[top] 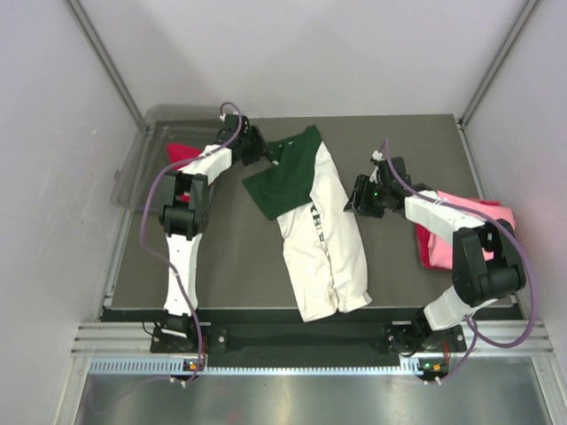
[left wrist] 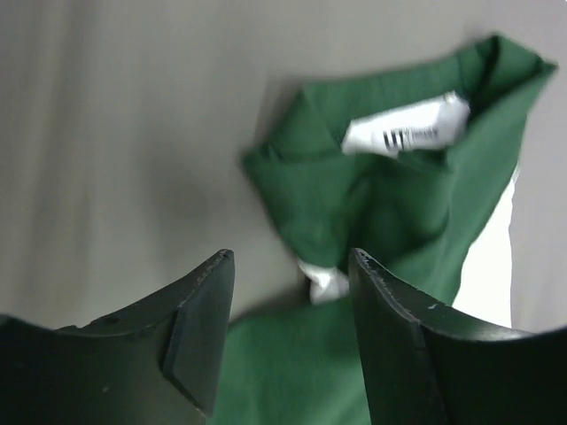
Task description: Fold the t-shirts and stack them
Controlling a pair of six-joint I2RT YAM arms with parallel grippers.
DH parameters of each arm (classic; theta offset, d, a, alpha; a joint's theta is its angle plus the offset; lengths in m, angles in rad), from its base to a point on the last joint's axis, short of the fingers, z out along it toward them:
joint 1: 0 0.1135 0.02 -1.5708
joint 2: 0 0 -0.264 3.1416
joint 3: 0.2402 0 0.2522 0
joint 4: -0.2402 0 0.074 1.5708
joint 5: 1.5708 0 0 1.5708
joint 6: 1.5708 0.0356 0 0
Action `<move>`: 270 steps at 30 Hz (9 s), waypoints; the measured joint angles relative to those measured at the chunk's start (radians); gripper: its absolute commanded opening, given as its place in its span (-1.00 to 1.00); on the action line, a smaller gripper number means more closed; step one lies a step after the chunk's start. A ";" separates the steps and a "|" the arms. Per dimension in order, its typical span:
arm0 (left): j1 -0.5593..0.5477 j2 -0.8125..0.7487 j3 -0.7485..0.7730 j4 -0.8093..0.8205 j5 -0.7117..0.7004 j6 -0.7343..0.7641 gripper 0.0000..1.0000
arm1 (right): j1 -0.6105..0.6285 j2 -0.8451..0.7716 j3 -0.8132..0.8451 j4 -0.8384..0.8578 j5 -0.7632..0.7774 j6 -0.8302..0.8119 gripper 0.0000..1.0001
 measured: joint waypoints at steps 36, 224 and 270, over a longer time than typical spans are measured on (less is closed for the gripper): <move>0.045 0.388 0.504 0.034 0.053 -0.091 -1.00 | 0.034 -0.336 -0.437 0.050 -0.024 0.029 0.02; -0.352 -1.188 -1.430 0.156 -0.108 -0.099 0.68 | -0.262 0.437 0.356 0.037 -0.280 0.046 0.61; -0.068 0.152 0.266 -0.221 -0.383 0.067 0.02 | -0.096 -0.075 -0.285 0.324 -0.061 0.000 0.51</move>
